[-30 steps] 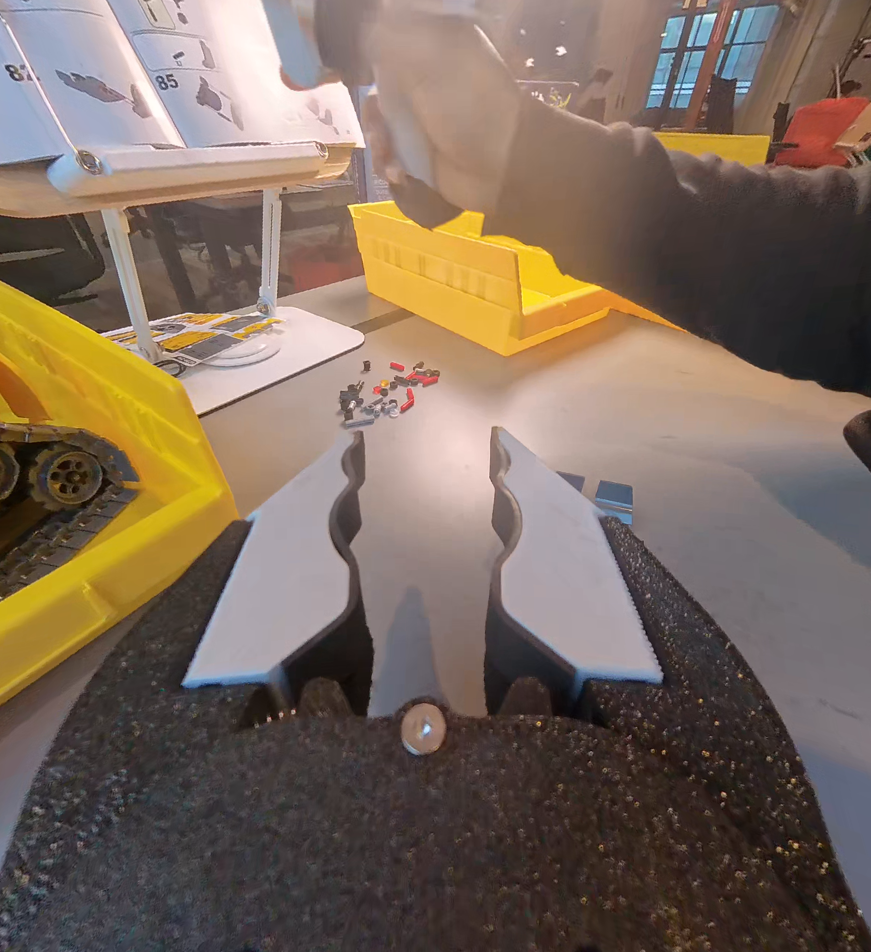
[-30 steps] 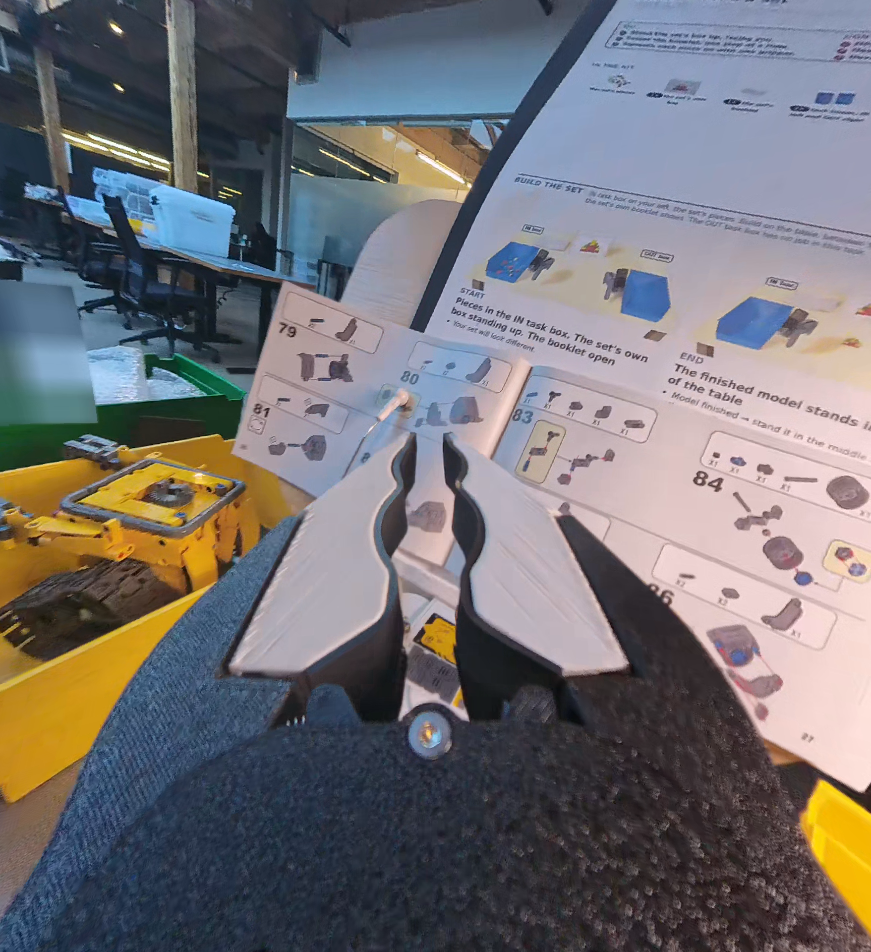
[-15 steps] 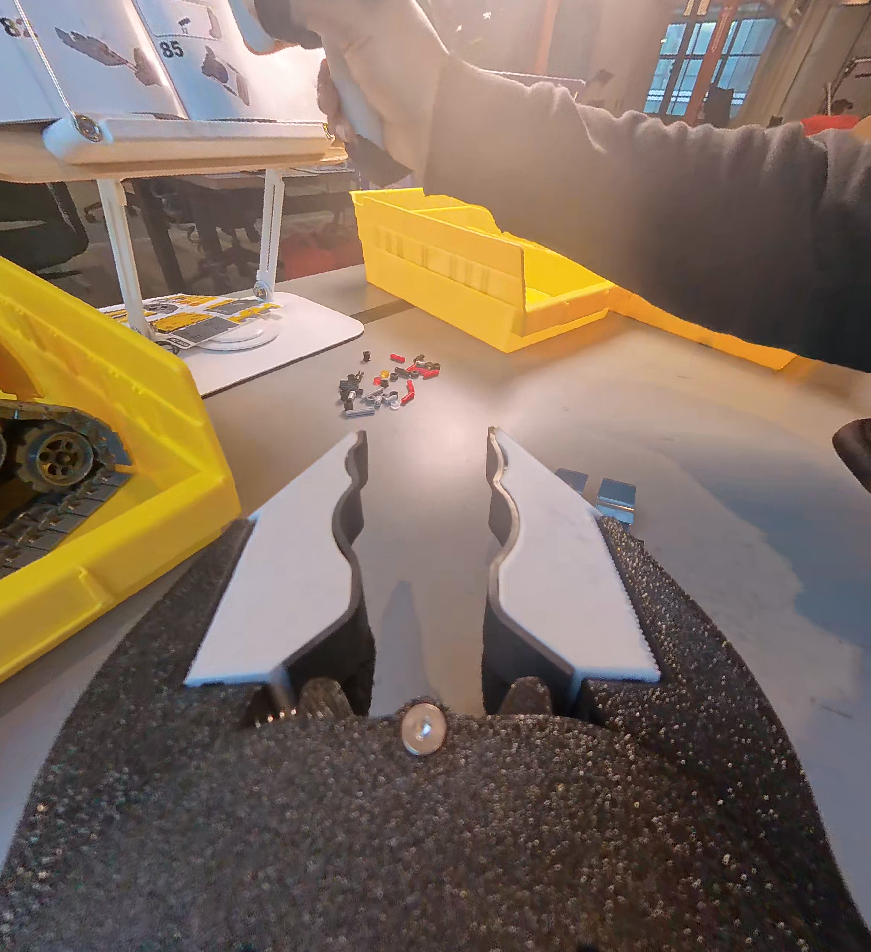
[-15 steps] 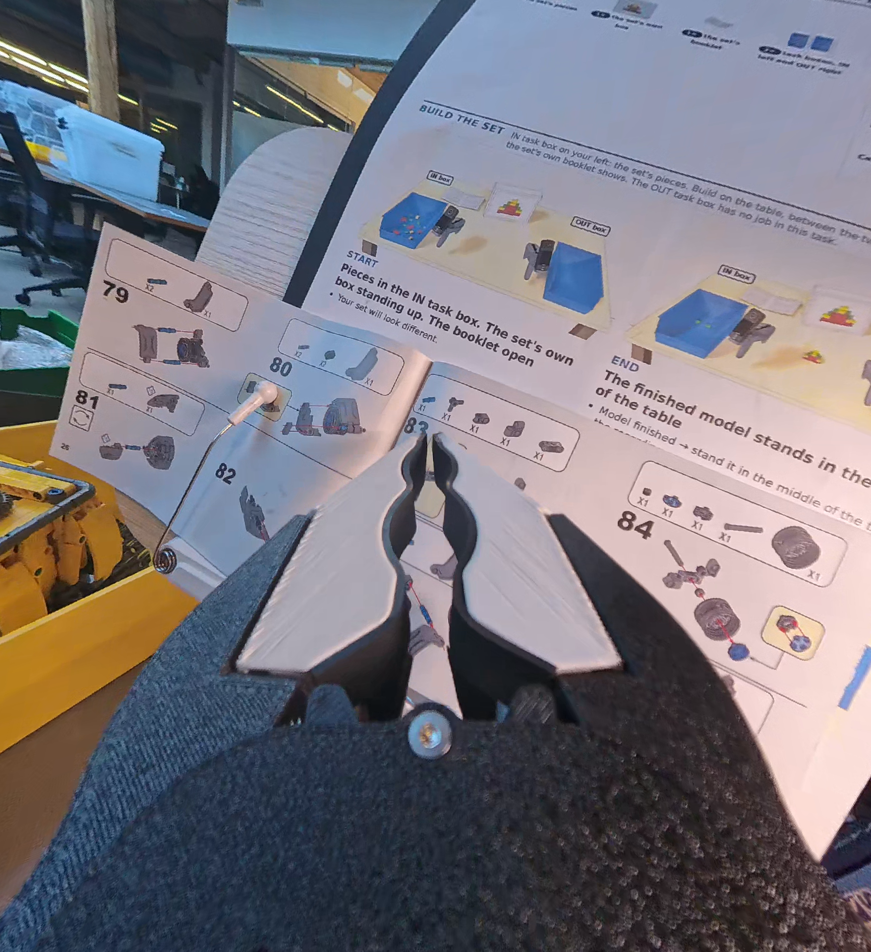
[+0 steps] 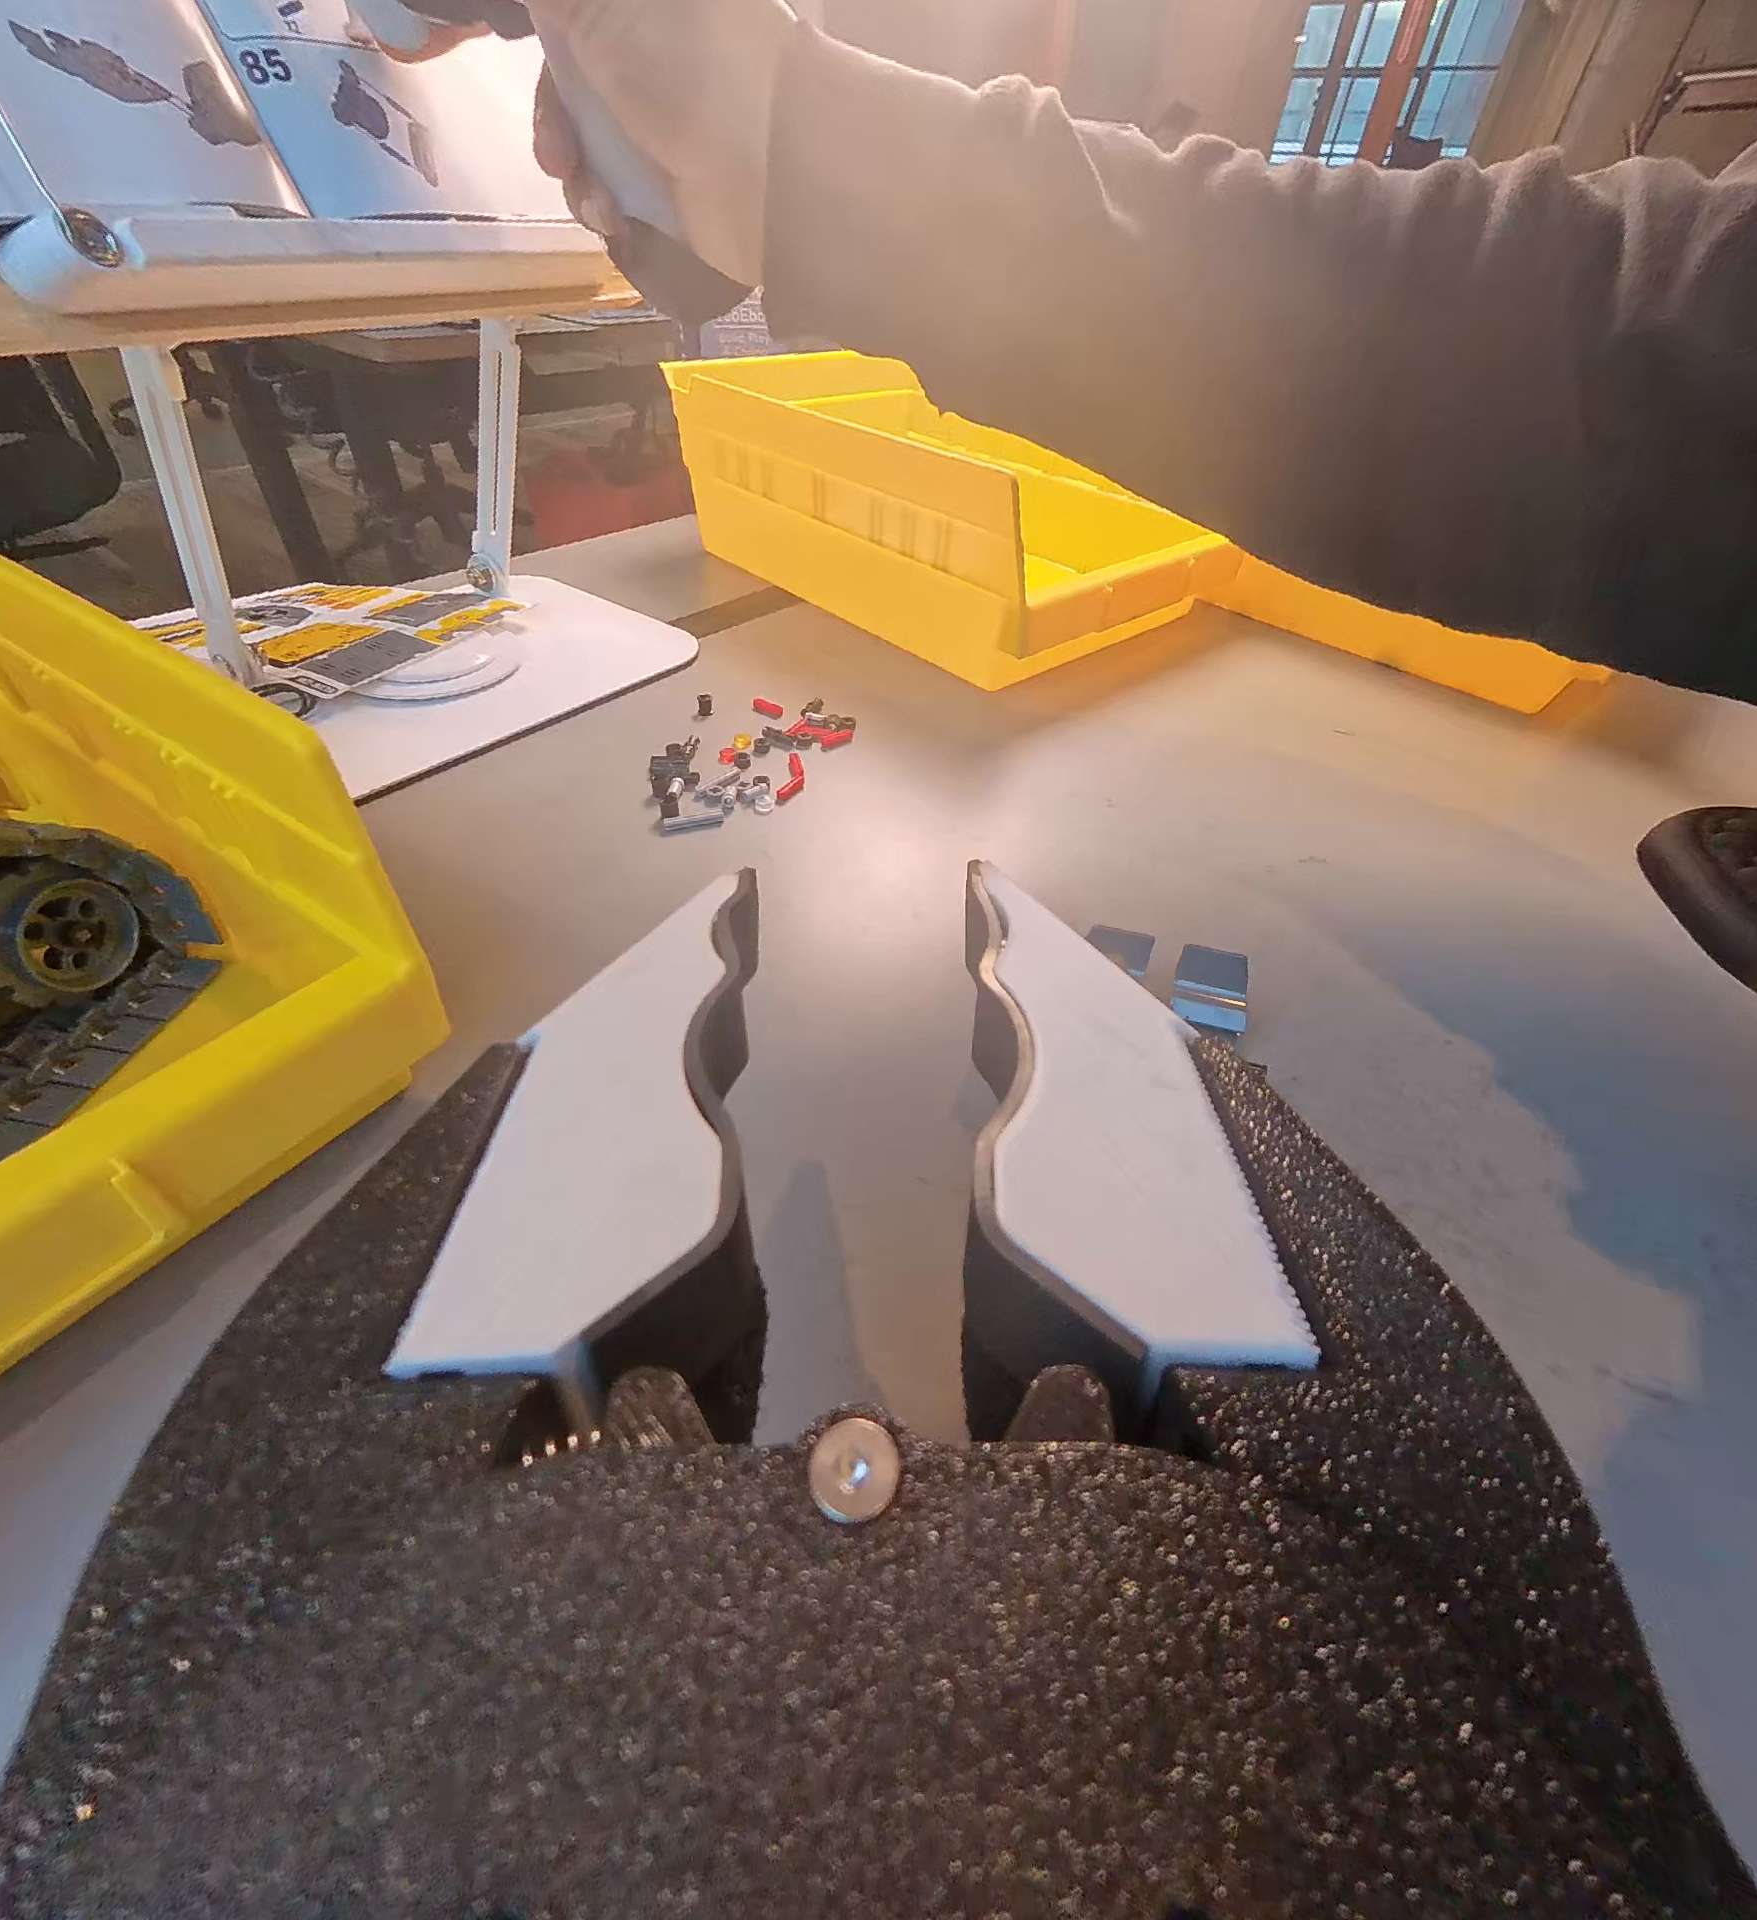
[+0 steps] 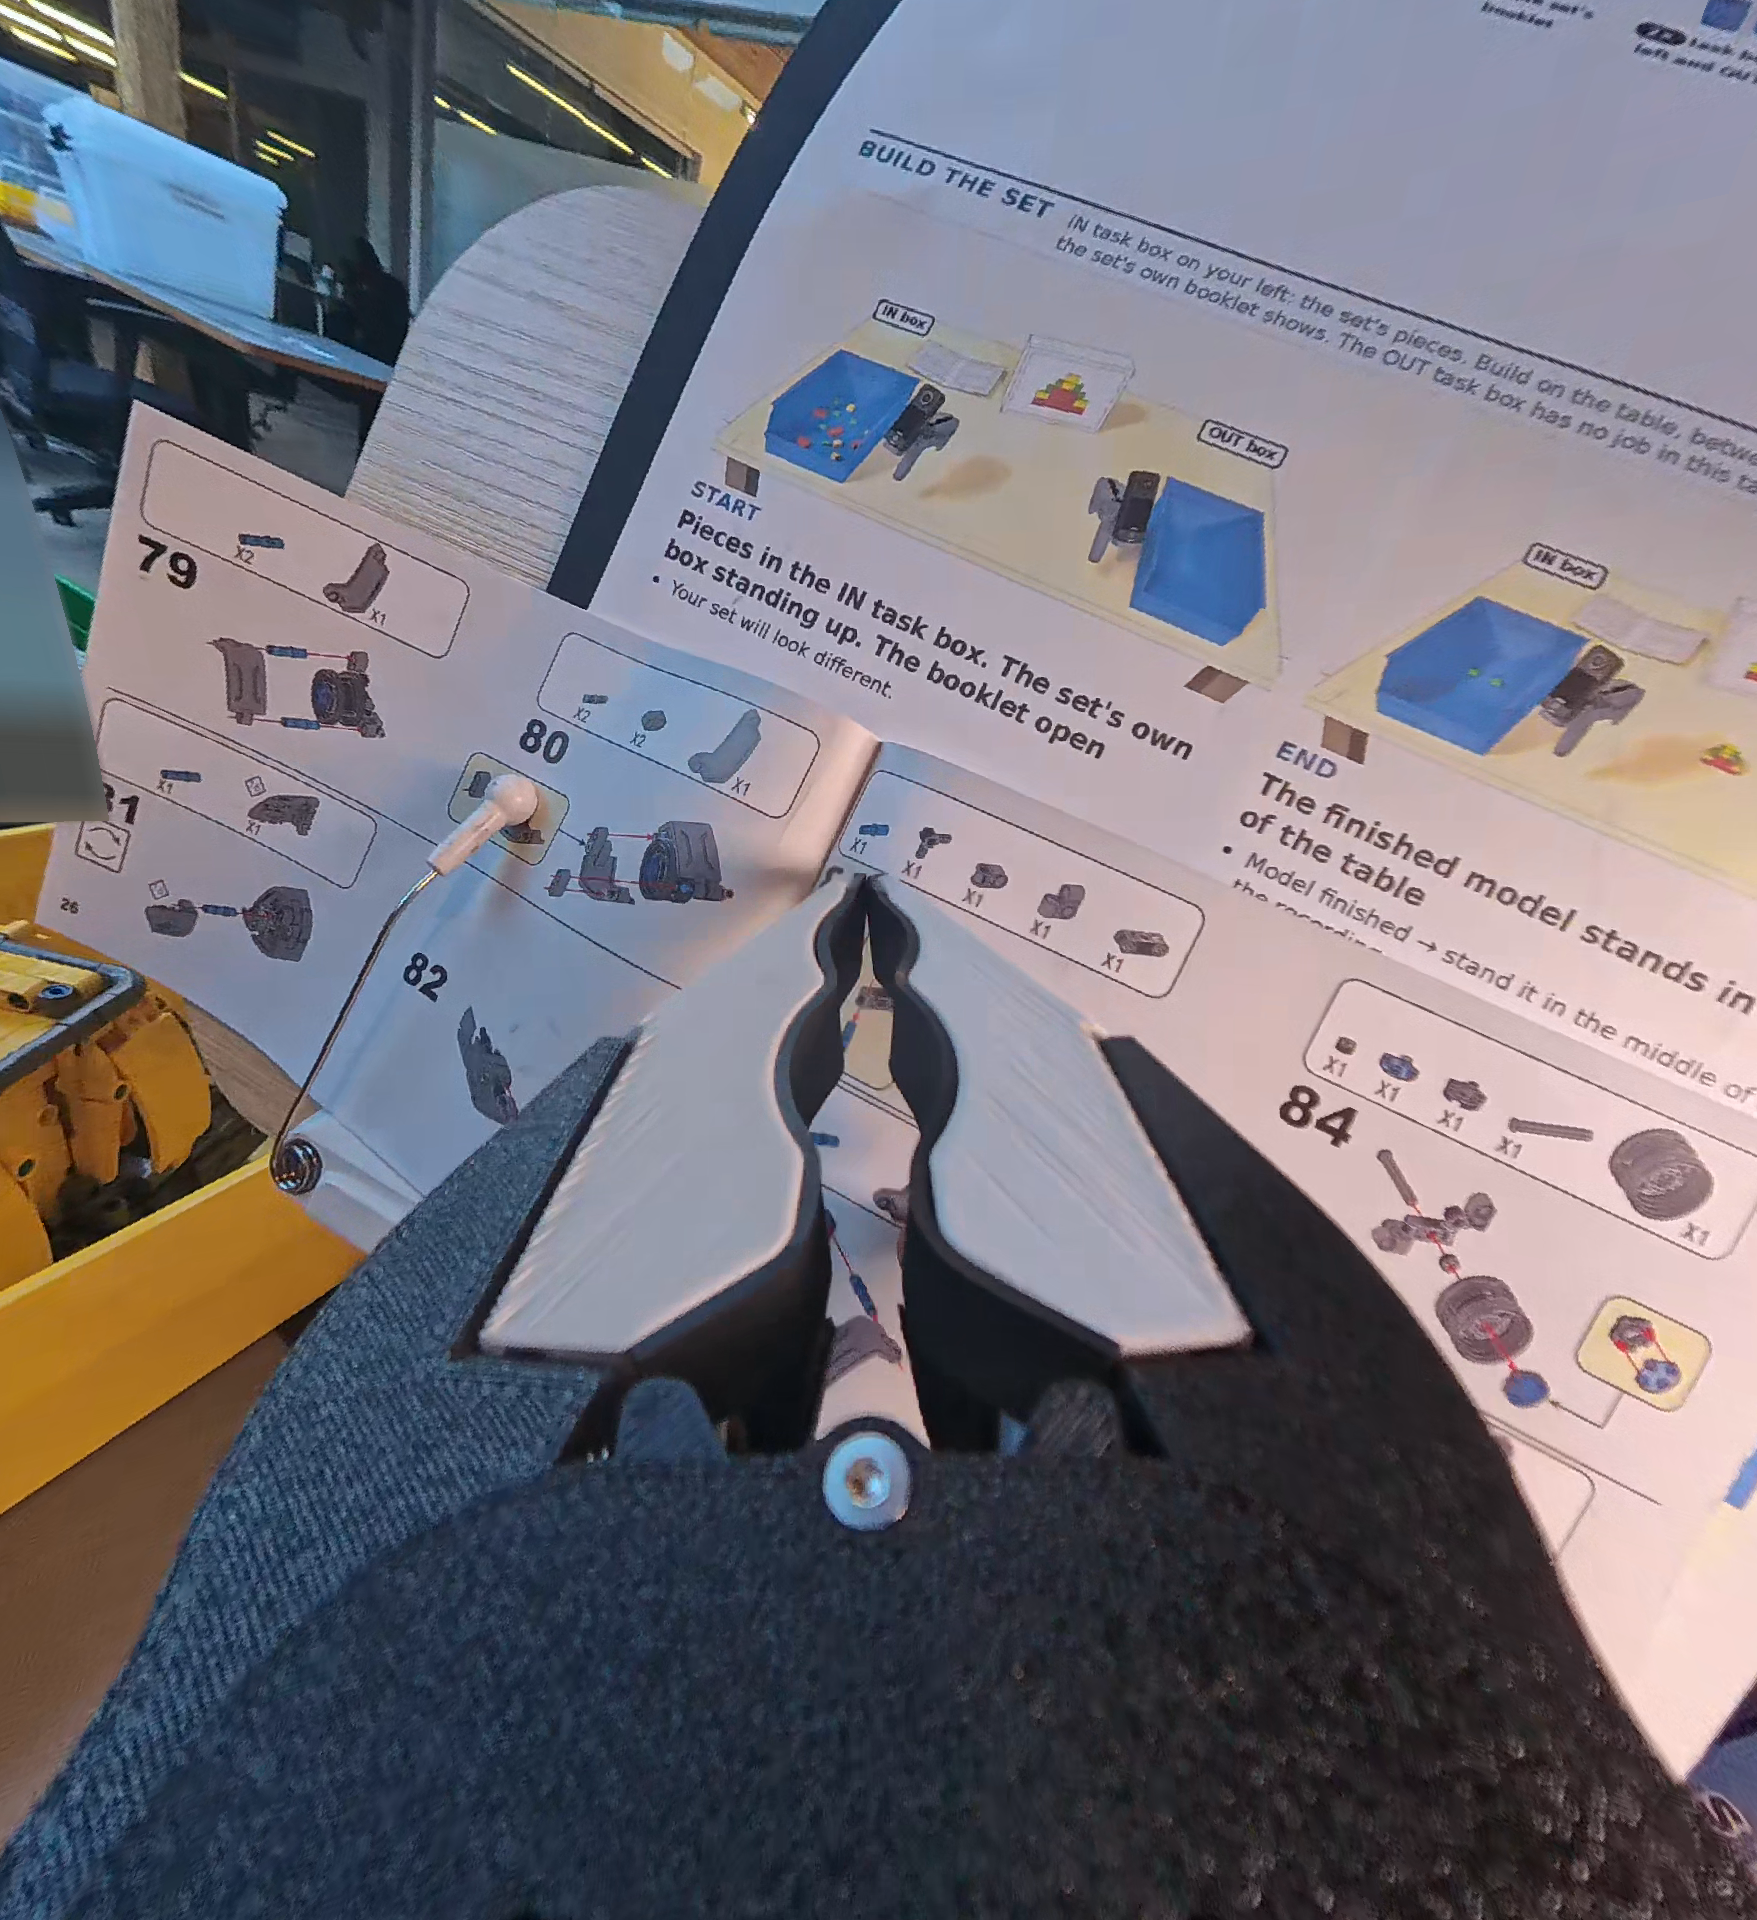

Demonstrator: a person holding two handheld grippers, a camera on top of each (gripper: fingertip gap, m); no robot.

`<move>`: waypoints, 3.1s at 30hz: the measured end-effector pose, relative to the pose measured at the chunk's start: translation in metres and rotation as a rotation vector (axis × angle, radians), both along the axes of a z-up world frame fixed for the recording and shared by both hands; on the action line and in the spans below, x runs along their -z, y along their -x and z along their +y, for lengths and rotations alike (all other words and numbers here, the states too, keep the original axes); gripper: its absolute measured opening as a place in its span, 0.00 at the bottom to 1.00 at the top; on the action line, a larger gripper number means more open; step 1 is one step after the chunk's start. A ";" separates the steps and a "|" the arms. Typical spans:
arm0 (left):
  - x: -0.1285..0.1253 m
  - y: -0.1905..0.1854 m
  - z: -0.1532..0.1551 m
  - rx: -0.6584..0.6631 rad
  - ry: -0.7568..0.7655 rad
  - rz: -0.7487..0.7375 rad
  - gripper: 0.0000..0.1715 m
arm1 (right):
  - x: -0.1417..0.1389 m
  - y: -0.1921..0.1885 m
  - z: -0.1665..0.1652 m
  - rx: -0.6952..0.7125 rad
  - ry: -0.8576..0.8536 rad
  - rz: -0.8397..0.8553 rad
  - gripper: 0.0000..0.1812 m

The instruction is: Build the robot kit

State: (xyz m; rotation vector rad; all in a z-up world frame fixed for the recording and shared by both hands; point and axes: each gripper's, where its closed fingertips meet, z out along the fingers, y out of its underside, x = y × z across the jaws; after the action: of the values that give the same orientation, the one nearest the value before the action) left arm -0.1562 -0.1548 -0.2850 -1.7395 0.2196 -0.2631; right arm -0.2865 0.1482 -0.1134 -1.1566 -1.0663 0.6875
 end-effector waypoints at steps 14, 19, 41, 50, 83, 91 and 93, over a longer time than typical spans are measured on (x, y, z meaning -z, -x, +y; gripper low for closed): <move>0.003 0.002 0.001 -0.008 0.012 0.007 0.23 | 0.000 -0.011 0.010 0.028 0.023 0.017 0.01; 0.004 0.002 0.001 -0.010 0.016 0.019 0.23 | 0.003 -0.017 0.015 0.038 0.040 0.011 0.02; 0.047 -0.049 -0.005 0.251 0.312 0.014 0.40 | 0.062 -0.227 -0.139 -0.228 0.172 -0.251 0.17; 0.070 -0.064 0.003 0.263 0.423 0.155 0.23 | 0.118 -0.330 -0.173 -0.095 0.256 -0.308 0.18; 0.021 -0.004 0.004 0.034 0.140 0.102 0.30 | 0.150 -0.293 0.126 0.486 0.528 -0.369 0.15; 0.023 -0.003 0.004 0.033 0.143 0.102 0.30 | 0.212 -0.280 0.163 0.587 0.708 -0.399 0.21; 0.023 -0.004 0.004 0.036 0.146 0.099 0.30 | 0.222 -0.285 0.172 0.637 0.705 -0.420 0.21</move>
State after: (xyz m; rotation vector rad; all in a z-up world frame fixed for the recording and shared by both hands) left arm -0.1526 -0.1512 -0.3084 -1.8966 0.3110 -0.2239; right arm -0.0014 0.3205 -0.3356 -2.1984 -0.7154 0.3049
